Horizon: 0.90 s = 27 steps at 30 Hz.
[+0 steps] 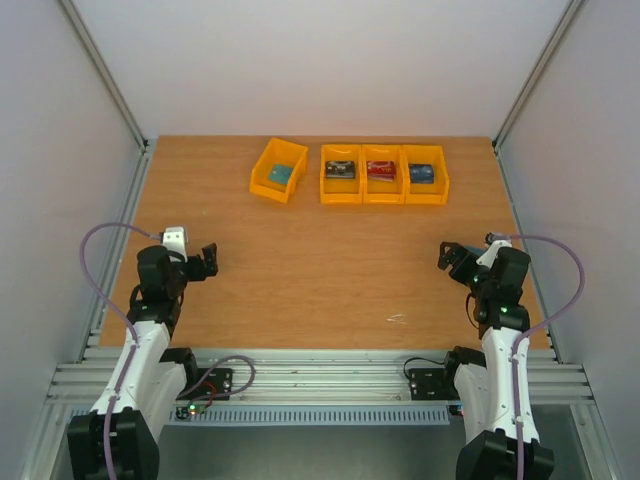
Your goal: Take the credit cards out of the card holder
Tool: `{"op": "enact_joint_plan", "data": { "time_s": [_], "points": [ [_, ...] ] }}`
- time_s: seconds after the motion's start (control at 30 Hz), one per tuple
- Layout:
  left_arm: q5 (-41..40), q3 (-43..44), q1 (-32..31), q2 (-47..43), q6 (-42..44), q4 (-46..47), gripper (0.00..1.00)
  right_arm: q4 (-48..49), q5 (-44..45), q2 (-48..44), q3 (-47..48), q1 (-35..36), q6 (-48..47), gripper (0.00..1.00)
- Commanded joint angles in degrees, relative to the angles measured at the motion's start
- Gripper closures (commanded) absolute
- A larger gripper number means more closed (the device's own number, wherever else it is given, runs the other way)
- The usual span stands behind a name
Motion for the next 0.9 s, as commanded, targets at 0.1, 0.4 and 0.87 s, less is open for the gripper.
{"op": "enact_joint_plan", "data": {
  "time_s": [0.1,0.4,0.87],
  "points": [
    [4.06,-0.84,0.26,-0.52,-3.04,9.19,0.01,-5.88,7.04,0.58,5.31,-0.27,1.53,0.02],
    [8.83,0.65,0.25,-3.84,-6.00,9.99,0.01,-15.51,20.06,11.14,14.01,-0.31,4.48,0.01],
    [13.89,-1.30,0.48,-5.51,-18.61,8.39,0.01,-30.52,21.22,54.46,35.52,-3.71,-0.28,0.01]
  ]
}}
